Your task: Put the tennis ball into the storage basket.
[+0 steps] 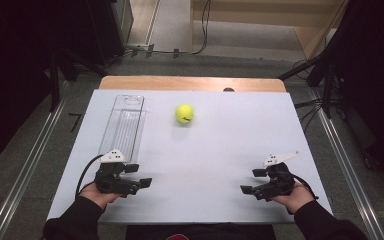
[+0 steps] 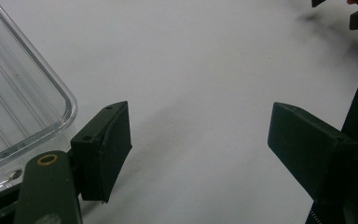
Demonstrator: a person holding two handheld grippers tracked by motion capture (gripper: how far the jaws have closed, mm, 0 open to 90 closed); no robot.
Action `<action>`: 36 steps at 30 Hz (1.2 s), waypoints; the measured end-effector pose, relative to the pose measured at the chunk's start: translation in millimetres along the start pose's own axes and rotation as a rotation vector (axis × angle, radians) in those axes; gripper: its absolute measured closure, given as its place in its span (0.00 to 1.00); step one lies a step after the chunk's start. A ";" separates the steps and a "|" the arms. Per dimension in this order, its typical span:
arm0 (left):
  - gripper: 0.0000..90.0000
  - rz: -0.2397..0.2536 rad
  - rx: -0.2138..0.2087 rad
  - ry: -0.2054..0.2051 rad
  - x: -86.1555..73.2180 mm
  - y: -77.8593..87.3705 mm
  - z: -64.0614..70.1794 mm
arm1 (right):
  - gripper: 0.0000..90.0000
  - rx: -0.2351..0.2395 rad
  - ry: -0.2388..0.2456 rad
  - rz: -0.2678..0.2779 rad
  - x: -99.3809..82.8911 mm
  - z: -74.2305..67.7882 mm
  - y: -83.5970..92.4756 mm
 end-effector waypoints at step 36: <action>0.23 0.045 0.058 -0.002 37.4 -4.3 11.0 | 0.14 -0.010 0.002 -0.013 -0.3 1.6 -1.9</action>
Point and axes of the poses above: each handheld gripper's, and its own axes: y roughly backward along the jaws, x roughly out of its top, z roughly to its right, the point moved 5 cm from there along -y, roughly forward along the jaws, and after that the axes turned 7 degrees about -y, right-handed, at the moved point
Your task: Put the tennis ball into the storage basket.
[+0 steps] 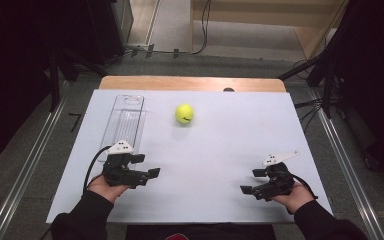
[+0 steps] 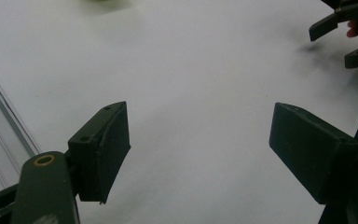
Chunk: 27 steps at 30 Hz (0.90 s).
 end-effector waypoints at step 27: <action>0.00 -0.006 -0.075 0.018 21.3 -28.0 1.1 | 0.14 -0.002 -0.001 0.009 0.4 -0.3 1.0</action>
Point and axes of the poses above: each handheld gripper's, and its own axes: y roughly backward along the jaws, x roughly out of its top, z roughly to its right, the point moved 5 cm from there along -y, roughly forward along the jaws, and after that the axes turned 7 degrees about -y, right-handed, at the moved point
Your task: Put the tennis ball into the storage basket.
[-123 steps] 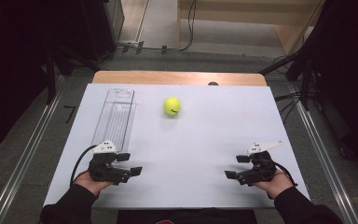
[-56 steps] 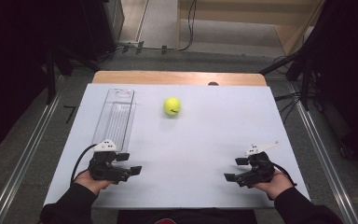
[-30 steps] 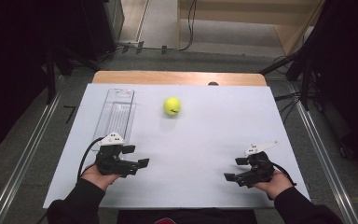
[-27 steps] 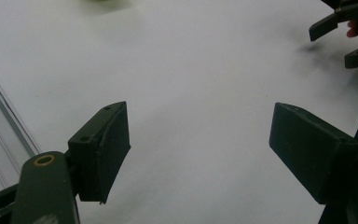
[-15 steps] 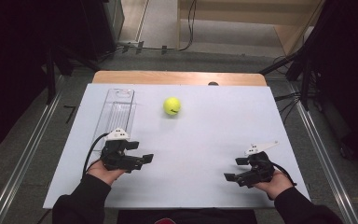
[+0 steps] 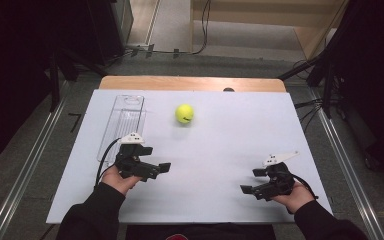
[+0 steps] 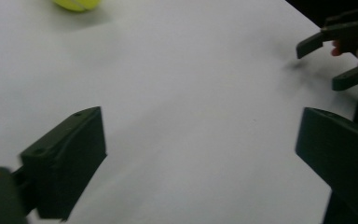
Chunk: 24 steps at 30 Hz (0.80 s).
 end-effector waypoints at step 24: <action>0.00 -0.026 0.053 0.002 11.0 -19.7 -10.6 | 0.14 0.003 -0.002 0.012 0.5 -0.6 0.9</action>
Point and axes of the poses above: each handheld gripper's, and its own axes: y roughly backward along the jaws, x roughly out of its top, z roughly to its right, the point moved 5 cm from there along -y, roughly forward along the jaws, and after that the axes turned 7 degrees about -y, right-handed, at the moved point
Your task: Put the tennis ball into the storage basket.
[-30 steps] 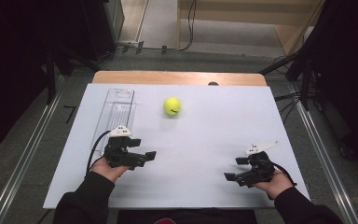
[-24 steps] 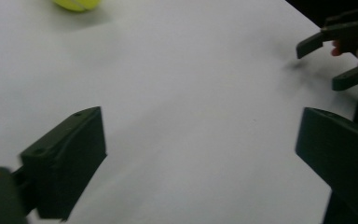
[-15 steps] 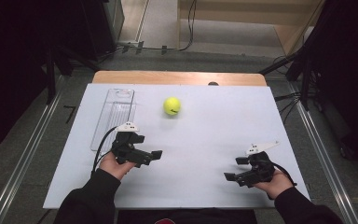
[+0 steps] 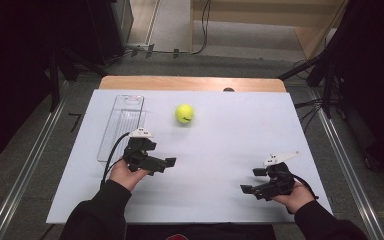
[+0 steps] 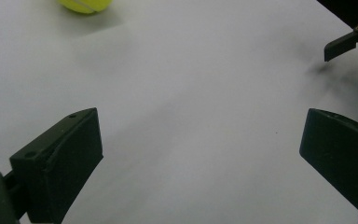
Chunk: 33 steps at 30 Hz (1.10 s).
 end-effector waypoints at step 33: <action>0.00 0.005 0.052 0.005 26.2 -28.7 -20.0 | 0.14 -0.002 0.007 0.015 1.7 -0.9 1.9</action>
Point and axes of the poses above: each handheld gripper's, and its own axes: y roughly backward along the jaws, x roughly out of its top, z roughly to its right, the point moved 5 cm from there along -y, roughly forward along the jaws, and after that the axes turned 7 degrees about -y, right-handed, at the moved point
